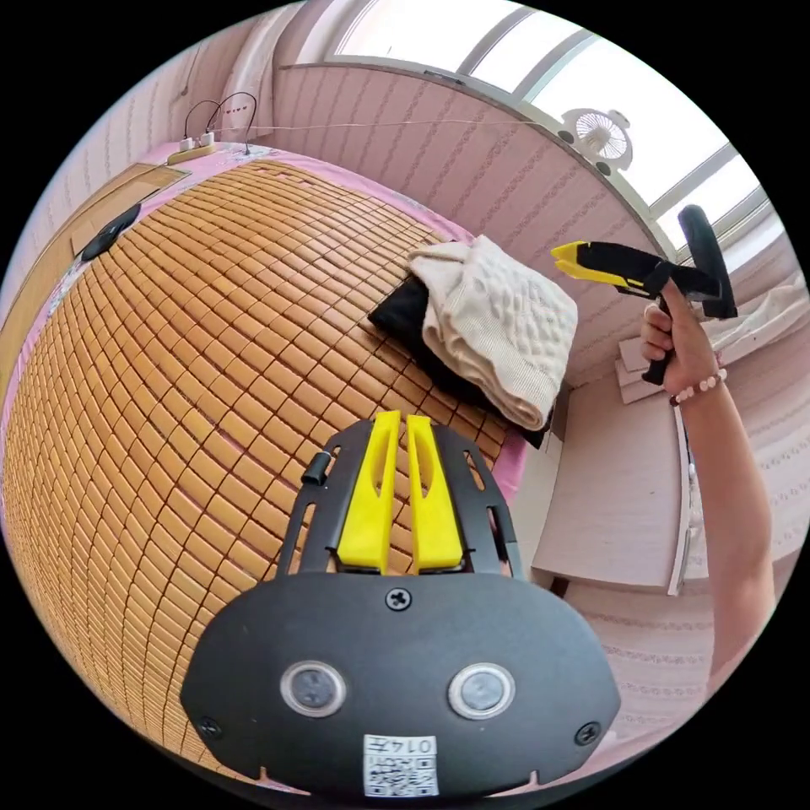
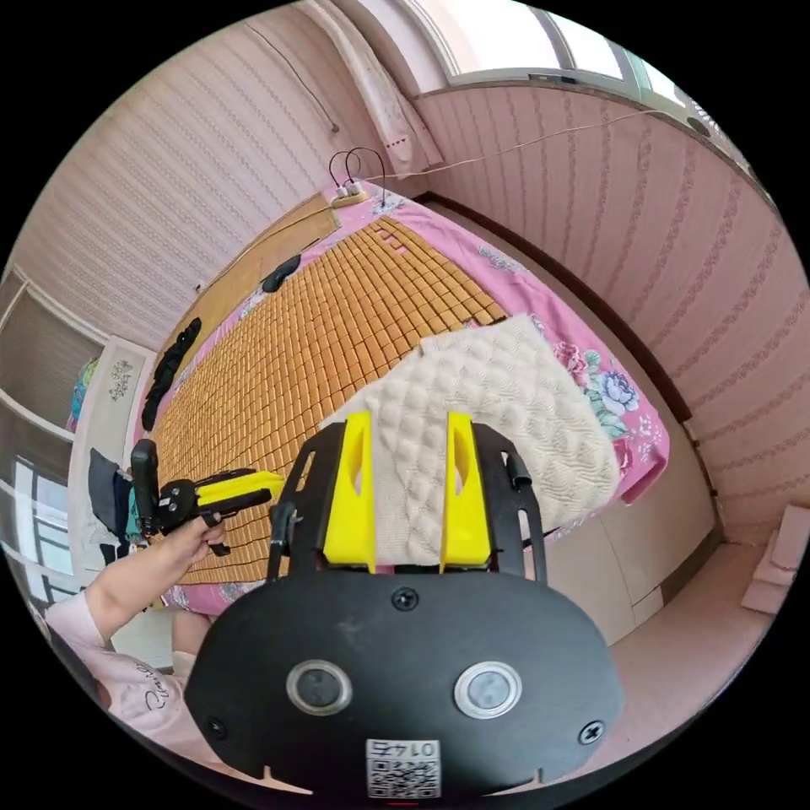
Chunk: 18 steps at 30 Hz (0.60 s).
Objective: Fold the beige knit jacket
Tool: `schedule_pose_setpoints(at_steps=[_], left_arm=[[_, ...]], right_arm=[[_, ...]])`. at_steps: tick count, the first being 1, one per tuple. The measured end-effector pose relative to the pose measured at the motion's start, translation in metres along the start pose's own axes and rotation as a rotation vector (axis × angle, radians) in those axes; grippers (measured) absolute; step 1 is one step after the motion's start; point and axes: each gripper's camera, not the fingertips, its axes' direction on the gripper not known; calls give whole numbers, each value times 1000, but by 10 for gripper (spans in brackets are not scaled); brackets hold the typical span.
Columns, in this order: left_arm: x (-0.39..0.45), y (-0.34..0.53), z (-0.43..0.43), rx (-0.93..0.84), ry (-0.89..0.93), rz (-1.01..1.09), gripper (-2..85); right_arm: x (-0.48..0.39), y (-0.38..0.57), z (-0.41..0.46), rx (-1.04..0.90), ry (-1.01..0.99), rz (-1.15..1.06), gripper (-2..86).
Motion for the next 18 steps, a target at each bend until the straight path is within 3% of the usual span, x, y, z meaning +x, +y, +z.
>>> schedule_pose_setpoints(at_steps=[2, 5, 9, 11, 14, 18], left_arm=[[-6, 23, -4, -27, -20, 34, 1], [-9, 73, -37, -43, -20, 70, 6], [4, 169, -141, 55, -14, 108, 19], [13, 228, -202, 156, -23, 123, 23], [35, 344, -307, 350, -182, 145, 28], [46, 497, -431, 452, -441, -14, 50]], right_arm=[[11, 38, 86, -92, 13, 14, 80], [23, 87, 93, 136, -30, 51, 64], [2, 153, 86, 192, -52, -21, 61], [-42, 234, 89, 184, -96, -178, 67], [-96, 357, 109, 83, -113, -305, 75], [-130, 491, 120, 59, -93, -323, 83]])
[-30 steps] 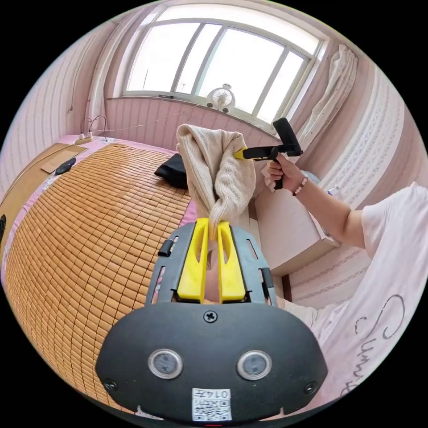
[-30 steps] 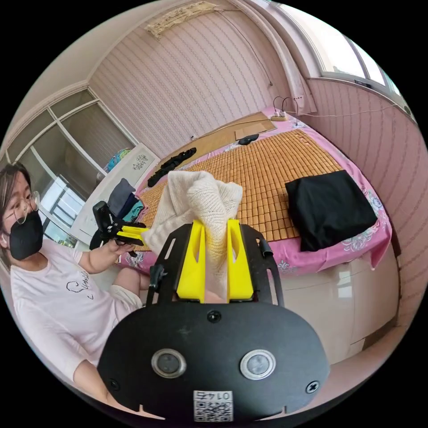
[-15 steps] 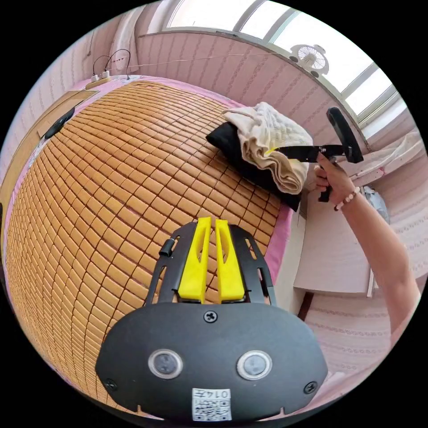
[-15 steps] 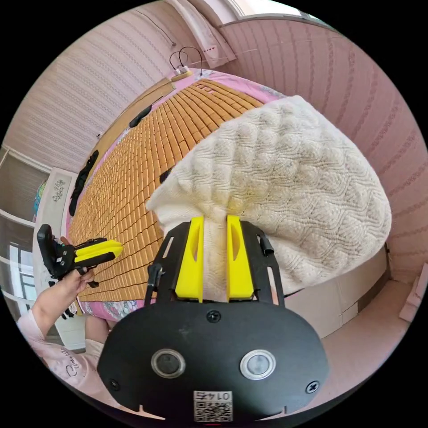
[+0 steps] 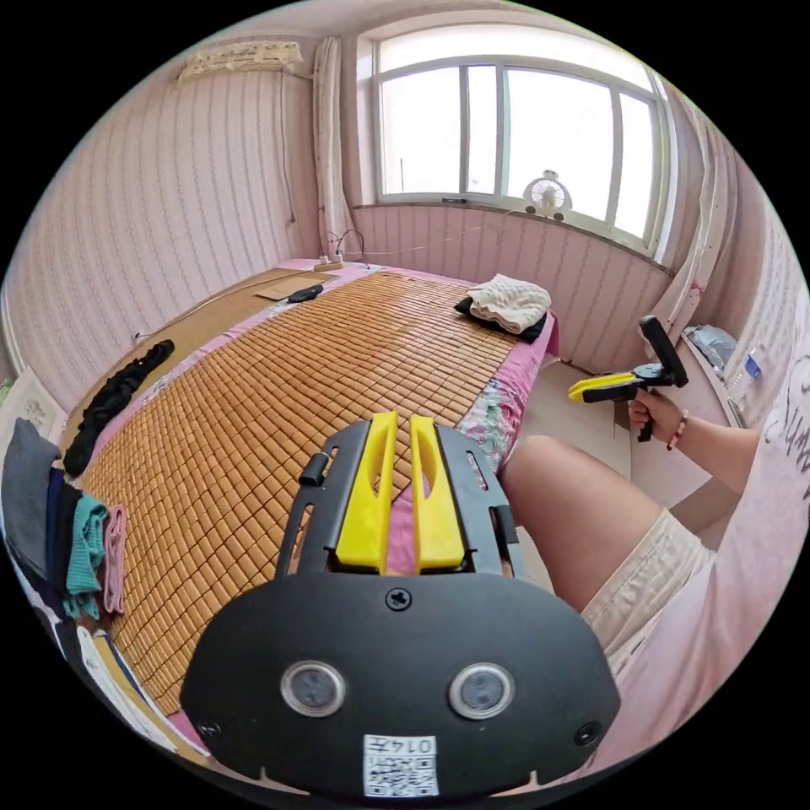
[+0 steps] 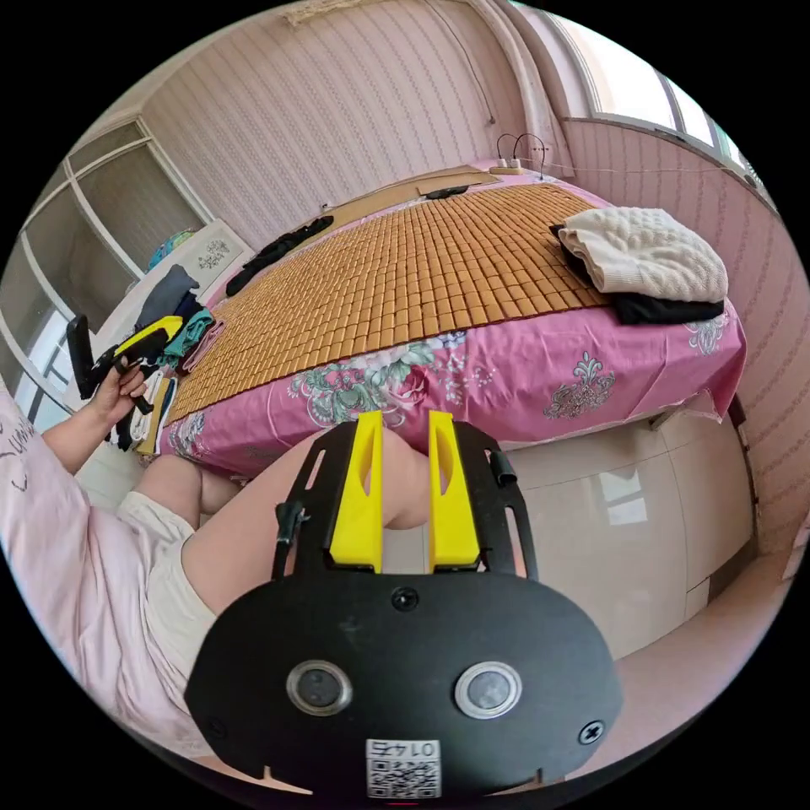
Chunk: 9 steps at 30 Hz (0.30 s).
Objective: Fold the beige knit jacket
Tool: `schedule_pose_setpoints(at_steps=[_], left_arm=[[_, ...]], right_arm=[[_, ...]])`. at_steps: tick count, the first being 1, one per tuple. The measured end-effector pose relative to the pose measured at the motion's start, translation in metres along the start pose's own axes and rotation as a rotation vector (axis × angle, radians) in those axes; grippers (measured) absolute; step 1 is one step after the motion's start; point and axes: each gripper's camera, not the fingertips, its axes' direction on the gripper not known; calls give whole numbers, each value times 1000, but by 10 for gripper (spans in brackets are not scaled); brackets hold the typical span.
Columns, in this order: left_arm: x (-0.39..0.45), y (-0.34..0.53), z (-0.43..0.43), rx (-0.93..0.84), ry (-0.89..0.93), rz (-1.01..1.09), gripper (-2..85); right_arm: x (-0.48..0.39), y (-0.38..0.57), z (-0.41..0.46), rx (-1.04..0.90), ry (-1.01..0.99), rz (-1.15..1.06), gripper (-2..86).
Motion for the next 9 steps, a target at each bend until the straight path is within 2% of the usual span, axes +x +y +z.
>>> schedule_pose_setpoints(at_steps=[4, 9], left_arm=[[-44, 55, -117, 34, -224, -88, 95], [-117, 115, -273, 138, -424, -311, 100]], right_arm=[[-51, 66, 28, -112, 294, -142, 85], [-107, 50, 59, -69, 125, -360, 96]])
